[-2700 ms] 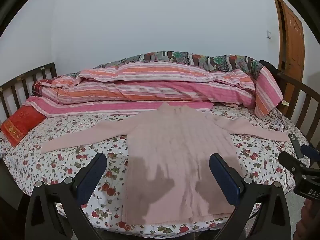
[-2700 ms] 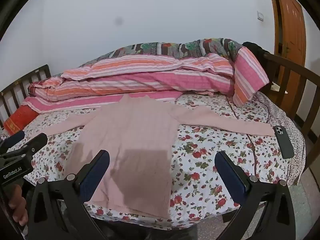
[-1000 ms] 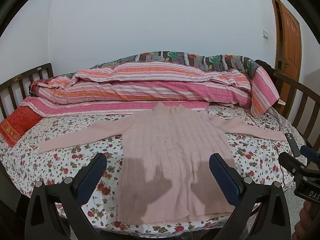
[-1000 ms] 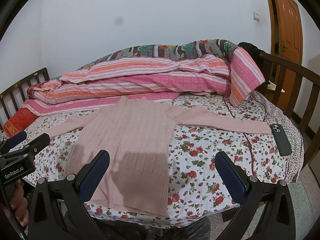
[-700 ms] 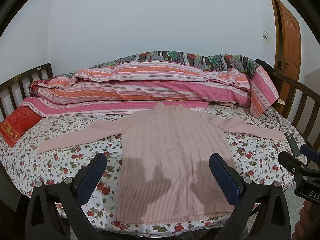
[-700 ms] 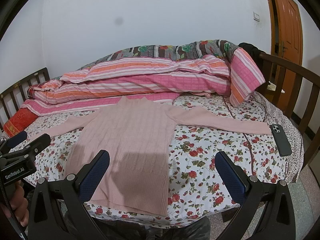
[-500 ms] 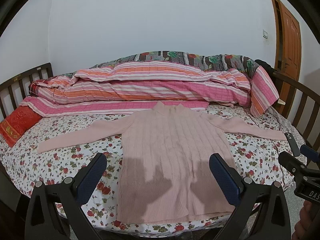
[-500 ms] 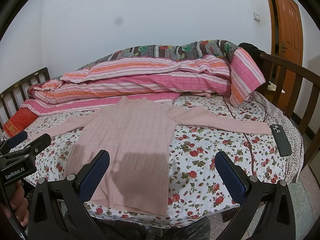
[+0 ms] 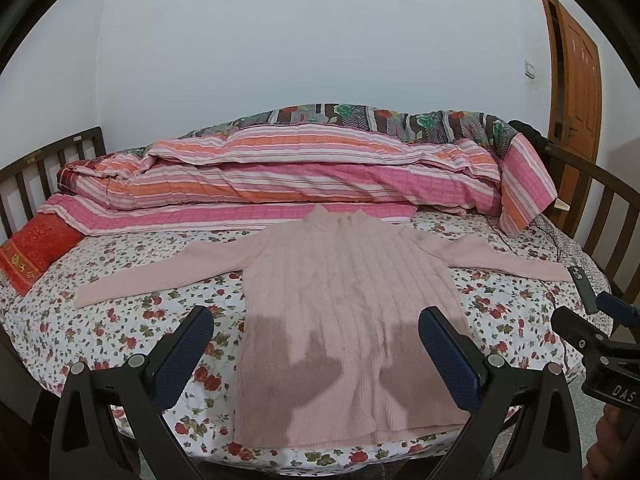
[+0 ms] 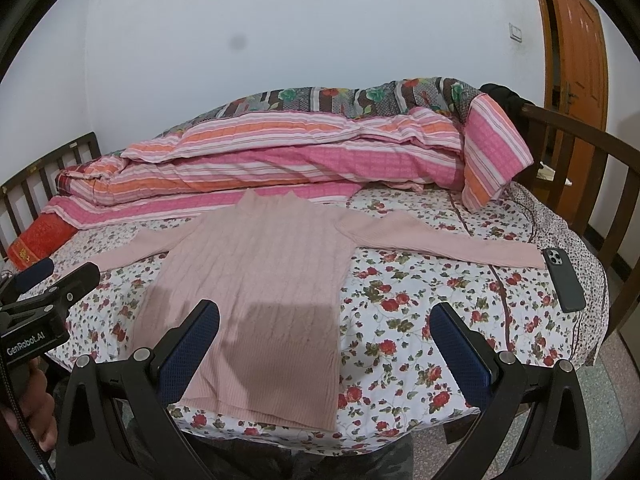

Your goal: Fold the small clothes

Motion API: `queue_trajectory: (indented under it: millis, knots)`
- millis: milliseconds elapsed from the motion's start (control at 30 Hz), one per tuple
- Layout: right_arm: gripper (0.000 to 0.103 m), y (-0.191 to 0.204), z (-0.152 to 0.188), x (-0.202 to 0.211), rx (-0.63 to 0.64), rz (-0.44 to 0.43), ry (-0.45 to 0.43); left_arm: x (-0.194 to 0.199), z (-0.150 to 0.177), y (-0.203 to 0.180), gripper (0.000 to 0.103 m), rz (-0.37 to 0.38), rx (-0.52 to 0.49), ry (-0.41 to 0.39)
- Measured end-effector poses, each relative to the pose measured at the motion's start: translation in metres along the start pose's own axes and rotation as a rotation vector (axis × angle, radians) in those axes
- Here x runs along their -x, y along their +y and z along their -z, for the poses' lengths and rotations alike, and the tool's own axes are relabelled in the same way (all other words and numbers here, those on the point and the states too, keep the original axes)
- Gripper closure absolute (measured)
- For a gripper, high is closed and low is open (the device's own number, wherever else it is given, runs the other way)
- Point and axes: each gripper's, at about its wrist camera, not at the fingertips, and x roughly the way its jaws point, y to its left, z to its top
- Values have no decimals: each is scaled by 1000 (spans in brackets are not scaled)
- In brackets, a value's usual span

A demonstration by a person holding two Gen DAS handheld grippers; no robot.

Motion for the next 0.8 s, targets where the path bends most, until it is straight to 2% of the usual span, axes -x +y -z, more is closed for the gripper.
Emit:
queue_trajectory:
  millis: [233,500,567,667,800]
  knots:
    - [0,3,-2,-5,6,-8,-5,-1,-5,2,0,5,-13,-10]
    - [0,13,-5,-24,37,-18,-15,-33,-10,22,0,29,56,23]
    - [0,14,-5,-34,52,-28,-10,-48,-8,33,0,32,91,49]
    - [0,14,-3,-52,66,-37,-2,-76,0,61,0,81,173,91]
    - [0,9,0,-87,63,-45,24,-117,16,117,1,93,323,124]
